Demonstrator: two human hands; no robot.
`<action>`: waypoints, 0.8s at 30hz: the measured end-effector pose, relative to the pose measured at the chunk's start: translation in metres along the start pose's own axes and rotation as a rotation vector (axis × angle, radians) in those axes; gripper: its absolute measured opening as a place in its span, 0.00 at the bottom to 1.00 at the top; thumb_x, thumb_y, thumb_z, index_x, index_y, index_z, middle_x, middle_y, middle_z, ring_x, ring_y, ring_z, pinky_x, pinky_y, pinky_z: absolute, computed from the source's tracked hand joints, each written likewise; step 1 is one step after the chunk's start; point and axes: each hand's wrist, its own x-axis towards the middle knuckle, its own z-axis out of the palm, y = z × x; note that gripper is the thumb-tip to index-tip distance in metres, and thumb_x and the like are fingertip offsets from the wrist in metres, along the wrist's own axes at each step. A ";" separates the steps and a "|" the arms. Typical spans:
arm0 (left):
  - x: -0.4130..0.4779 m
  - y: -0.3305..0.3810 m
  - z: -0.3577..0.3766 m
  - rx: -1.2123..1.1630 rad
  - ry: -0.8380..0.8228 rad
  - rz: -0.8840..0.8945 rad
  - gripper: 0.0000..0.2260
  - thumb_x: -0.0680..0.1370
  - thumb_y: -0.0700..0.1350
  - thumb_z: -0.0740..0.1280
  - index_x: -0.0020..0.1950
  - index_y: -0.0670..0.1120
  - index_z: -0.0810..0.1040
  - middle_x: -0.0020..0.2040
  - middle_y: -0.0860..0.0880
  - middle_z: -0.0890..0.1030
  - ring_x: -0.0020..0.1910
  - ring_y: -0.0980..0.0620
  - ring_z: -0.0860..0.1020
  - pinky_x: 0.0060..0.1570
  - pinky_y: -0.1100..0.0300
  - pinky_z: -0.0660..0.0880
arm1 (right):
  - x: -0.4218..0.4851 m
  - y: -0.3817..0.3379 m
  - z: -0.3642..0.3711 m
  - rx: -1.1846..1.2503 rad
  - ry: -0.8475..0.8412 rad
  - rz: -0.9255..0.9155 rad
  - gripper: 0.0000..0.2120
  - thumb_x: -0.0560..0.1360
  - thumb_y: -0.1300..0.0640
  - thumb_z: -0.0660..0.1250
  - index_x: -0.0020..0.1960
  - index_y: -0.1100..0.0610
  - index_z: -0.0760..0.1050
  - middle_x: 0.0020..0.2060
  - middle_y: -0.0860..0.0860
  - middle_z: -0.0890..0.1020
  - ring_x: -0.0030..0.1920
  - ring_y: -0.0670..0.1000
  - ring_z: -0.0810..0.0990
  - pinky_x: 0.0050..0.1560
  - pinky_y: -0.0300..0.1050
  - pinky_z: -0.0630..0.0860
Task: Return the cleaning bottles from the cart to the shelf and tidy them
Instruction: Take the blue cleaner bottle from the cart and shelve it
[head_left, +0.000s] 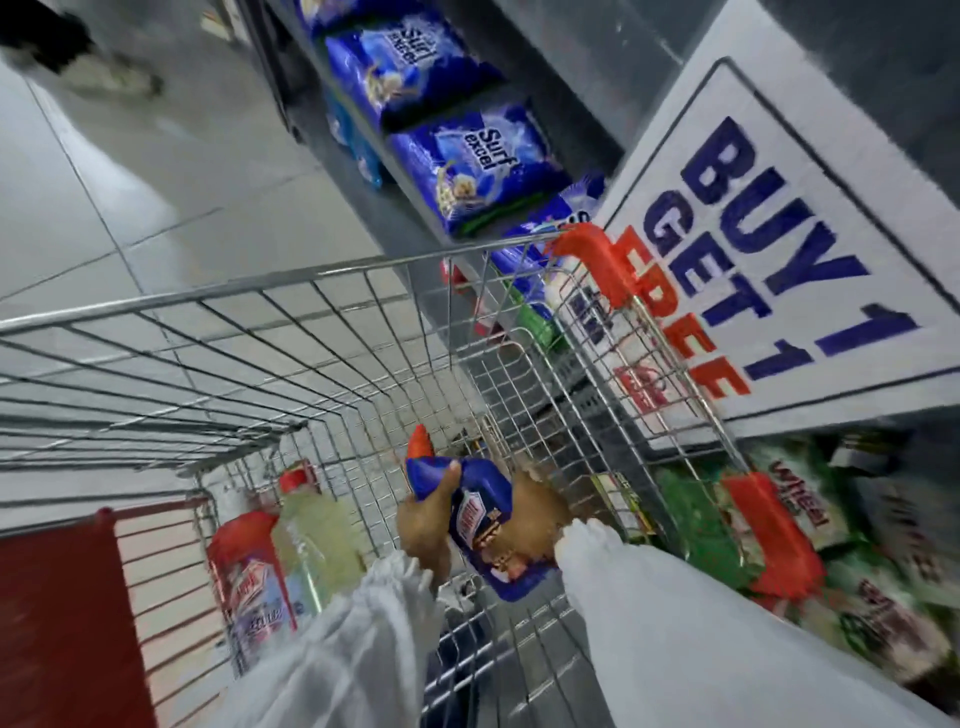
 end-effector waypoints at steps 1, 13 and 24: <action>-0.010 0.010 0.003 0.000 -0.021 0.052 0.26 0.71 0.46 0.72 0.67 0.39 0.73 0.33 0.49 0.86 0.32 0.52 0.84 0.30 0.61 0.79 | -0.004 0.000 0.000 0.065 0.008 0.011 0.25 0.70 0.59 0.72 0.65 0.61 0.69 0.62 0.59 0.77 0.63 0.60 0.75 0.55 0.45 0.72; -0.187 0.137 0.050 0.076 -0.344 0.553 0.11 0.74 0.44 0.70 0.55 0.45 0.78 0.44 0.42 0.84 0.38 0.49 0.84 0.40 0.55 0.82 | -0.143 -0.033 -0.067 0.466 0.269 -0.299 0.17 0.64 0.58 0.79 0.48 0.48 0.75 0.39 0.41 0.79 0.46 0.44 0.82 0.34 0.23 0.74; -0.476 0.133 0.101 0.015 -0.773 0.881 0.02 0.72 0.41 0.71 0.43 0.46 0.81 0.33 0.50 0.85 0.33 0.51 0.82 0.39 0.57 0.80 | -0.450 0.016 -0.111 0.613 0.651 -0.650 0.13 0.65 0.68 0.75 0.47 0.59 0.81 0.43 0.53 0.87 0.43 0.49 0.84 0.48 0.46 0.82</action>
